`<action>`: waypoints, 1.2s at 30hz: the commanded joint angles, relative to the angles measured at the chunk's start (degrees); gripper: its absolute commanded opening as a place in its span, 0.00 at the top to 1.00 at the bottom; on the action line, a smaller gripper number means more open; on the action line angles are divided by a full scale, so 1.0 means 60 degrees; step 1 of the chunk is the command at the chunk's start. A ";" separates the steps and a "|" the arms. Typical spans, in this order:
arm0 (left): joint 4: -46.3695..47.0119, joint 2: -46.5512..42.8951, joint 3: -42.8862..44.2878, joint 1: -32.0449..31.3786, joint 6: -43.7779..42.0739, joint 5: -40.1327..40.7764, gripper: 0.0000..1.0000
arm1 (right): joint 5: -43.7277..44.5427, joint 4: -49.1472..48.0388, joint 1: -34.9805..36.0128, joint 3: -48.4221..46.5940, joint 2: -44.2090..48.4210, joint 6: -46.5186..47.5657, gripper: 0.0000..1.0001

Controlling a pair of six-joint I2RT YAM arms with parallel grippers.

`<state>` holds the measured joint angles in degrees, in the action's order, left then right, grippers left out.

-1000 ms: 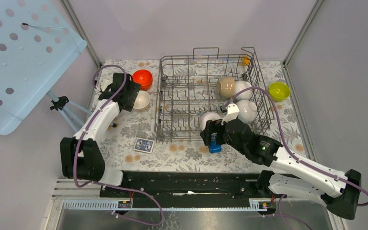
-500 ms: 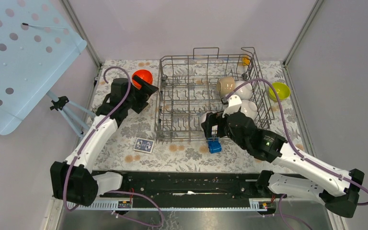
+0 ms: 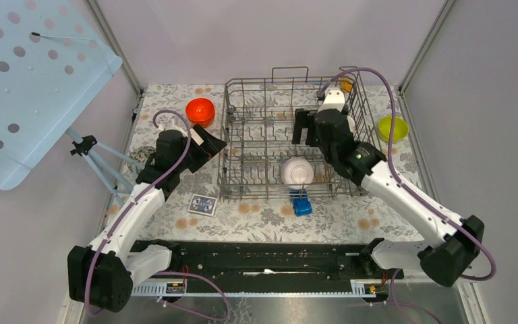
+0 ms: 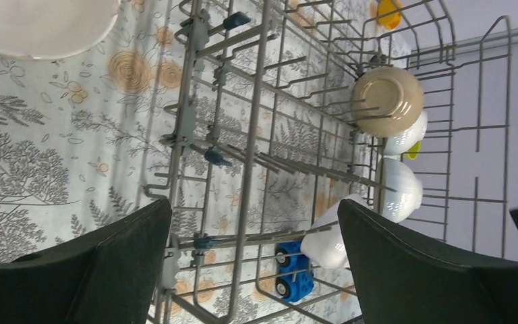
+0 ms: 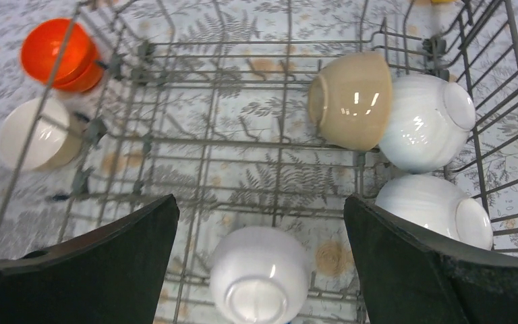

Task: Unload the bowls from the dish rack
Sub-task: Pick up the bowl from the dish rack.

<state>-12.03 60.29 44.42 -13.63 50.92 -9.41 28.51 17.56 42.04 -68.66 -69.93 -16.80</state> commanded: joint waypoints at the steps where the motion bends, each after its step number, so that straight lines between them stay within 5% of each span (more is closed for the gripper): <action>1: 0.0424 -0.0581 -0.0197 0.0001 -0.0481 0.0197 0.03 | -0.1394 -0.1077 -0.1479 -0.0544 -0.0778 -0.0579 0.01; 14: 0.0247 -0.0618 -0.0576 -0.0046 -0.0961 0.0578 0.16 | -0.3677 -0.1661 -0.4284 -0.1842 -0.3609 -0.0629 0.03; 23: 0.0323 -0.0555 -0.0845 -0.0277 -0.0992 0.0346 0.22 | -0.4169 -0.1302 -0.4772 -0.2914 -0.5383 -0.0399 0.07; 36: 0.0584 -0.0147 -0.0943 -0.0289 -0.0927 0.0001 0.22 | -0.6033 -0.1684 -0.5458 -0.2653 -0.5967 -0.0877 0.13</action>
<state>-11.90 59.00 38.85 -15.18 45.89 -8.01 -1.83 9.69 9.82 -83.53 -105.01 -20.73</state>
